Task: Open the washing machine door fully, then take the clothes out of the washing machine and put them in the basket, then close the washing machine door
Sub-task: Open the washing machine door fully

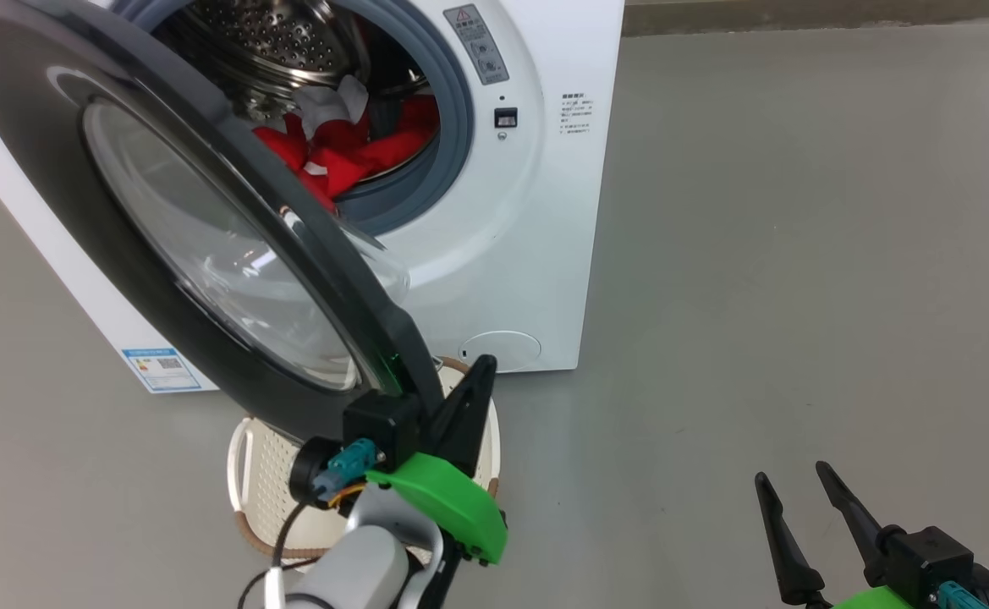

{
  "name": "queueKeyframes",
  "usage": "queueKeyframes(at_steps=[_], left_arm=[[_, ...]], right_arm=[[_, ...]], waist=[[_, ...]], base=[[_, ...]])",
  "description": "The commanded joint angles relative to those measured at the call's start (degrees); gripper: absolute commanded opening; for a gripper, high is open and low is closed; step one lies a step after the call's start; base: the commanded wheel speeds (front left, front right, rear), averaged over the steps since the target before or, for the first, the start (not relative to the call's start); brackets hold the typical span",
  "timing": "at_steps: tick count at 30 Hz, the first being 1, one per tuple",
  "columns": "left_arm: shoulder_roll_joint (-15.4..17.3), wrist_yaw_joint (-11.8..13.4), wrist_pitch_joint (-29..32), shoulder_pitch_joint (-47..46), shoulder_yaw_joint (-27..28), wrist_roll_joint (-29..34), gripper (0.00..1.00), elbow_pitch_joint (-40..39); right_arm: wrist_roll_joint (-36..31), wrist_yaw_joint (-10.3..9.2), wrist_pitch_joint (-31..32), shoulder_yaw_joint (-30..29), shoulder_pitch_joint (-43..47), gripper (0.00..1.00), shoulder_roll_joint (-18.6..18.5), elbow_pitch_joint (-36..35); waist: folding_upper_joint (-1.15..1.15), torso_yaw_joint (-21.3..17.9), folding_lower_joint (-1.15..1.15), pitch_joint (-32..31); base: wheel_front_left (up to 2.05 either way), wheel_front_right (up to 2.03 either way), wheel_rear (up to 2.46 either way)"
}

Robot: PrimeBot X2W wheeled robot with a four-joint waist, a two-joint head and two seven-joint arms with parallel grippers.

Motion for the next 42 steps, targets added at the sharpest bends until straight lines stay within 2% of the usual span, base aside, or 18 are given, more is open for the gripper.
queueKeyframes(at_steps=[1,9,21,33,42], left_arm=[[0.16,0.53,-0.76,-2.83,2.03,-0.59,0.0,-0.1],[0.16,0.92,-2.09,-4.36,2.58,-1.79,0.0,3.79],[0.61,1.3,-2.64,-2.92,3.72,-1.43,0.0,4.29],[2.92,2.35,-2.73,0.79,5.8,-0.76,0.0,1.57],[4.86,4.91,-2.74,5.78,5.79,0.44,0.0,-4.79]], right_arm=[[-0.38,0.03,-0.57,1.55,-2.28,1.0,-0.77,-1.12],[-0.49,0.03,-0.53,1.21,-2.24,1.0,-0.77,-0.86],[-0.2,0.03,-0.66,1.0,-2.29,1.0,-0.77,-0.68],[-0.22,0.03,-0.69,0.46,-2.57,1.0,-0.77,-0.57],[-0.22,0.03,-0.76,0.23,-2.96,1.0,-0.77,-0.53]], waist=[[0.0,0.0,0.0,0.1],[0.0,0.57,0.0,0.15],[0.0,1.64,0.0,0.24],[0.0,3.33,0.0,0.65],[0.0,4.87,0.0,1.27]], base=[[0.0,0.0,0.0],[0.0,0.0,0.0],[0.0,0.0,0.0],[0.0,0.0,0.0],[0.0,0.0,0.0]])
